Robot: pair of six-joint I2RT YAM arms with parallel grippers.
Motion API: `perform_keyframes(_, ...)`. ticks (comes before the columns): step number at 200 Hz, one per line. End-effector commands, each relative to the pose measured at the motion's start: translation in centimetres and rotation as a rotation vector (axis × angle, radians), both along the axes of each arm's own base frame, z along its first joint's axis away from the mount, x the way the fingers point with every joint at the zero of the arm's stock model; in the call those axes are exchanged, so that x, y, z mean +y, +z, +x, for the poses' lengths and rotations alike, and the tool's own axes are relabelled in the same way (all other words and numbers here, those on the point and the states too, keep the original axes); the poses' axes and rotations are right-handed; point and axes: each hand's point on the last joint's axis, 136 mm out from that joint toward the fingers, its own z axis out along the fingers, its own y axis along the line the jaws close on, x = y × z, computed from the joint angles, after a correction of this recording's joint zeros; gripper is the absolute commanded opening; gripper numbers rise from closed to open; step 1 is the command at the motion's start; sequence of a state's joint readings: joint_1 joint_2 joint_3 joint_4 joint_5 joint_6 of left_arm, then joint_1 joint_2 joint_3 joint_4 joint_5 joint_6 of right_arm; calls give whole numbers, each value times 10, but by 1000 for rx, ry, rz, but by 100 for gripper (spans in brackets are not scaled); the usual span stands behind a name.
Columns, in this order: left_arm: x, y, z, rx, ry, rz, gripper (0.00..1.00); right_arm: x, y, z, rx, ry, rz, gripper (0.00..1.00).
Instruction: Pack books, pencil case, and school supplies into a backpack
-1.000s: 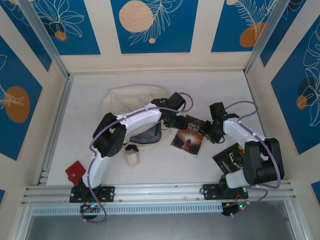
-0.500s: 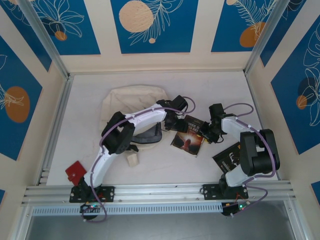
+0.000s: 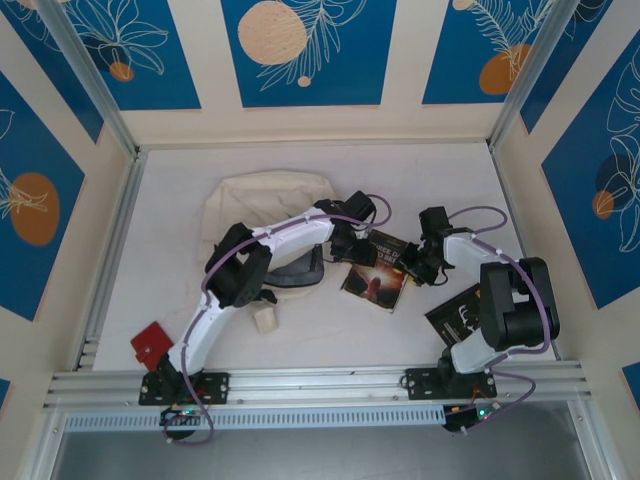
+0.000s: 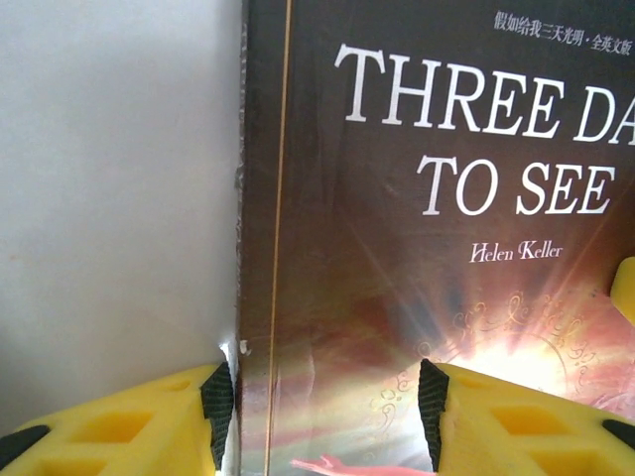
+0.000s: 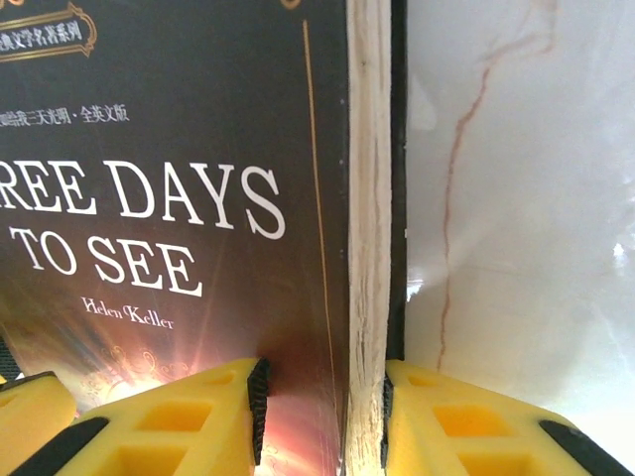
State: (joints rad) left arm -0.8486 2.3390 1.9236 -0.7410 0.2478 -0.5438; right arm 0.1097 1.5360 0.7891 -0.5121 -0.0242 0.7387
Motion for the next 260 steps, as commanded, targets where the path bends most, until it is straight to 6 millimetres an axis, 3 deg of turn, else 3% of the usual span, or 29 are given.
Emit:
perform_keyframes(1,-6,-12,-10,72,-20,-18,55,8,-2,-2,11,31,50,36)
perform_keyframes(30,-26,8,-22,148,-74,-161,50,26,7,1,-9,54,162,35)
perform_keyframes(60,-45,71,-25,115,-136,-344,44,29,8,8,-32,55,193,35)
perform_keyframes(87,-48,111,-29,96,-160,-435,41,29,6,13,-33,56,199,33)
perform_keyframes(119,-44,136,-35,85,-163,-514,40,39,12,20,-77,82,263,33)
perform_keyframes(145,-30,127,-29,71,-117,-472,40,55,19,31,-115,130,356,33)
perform_keyframes(196,12,84,-9,66,32,-330,41,84,19,44,-115,203,415,33)
perform_keyframes(240,49,93,6,-52,89,-233,45,81,6,46,-72,205,286,32)
perform_keyframes(260,77,84,17,-109,134,-110,46,81,6,48,-72,212,270,32)
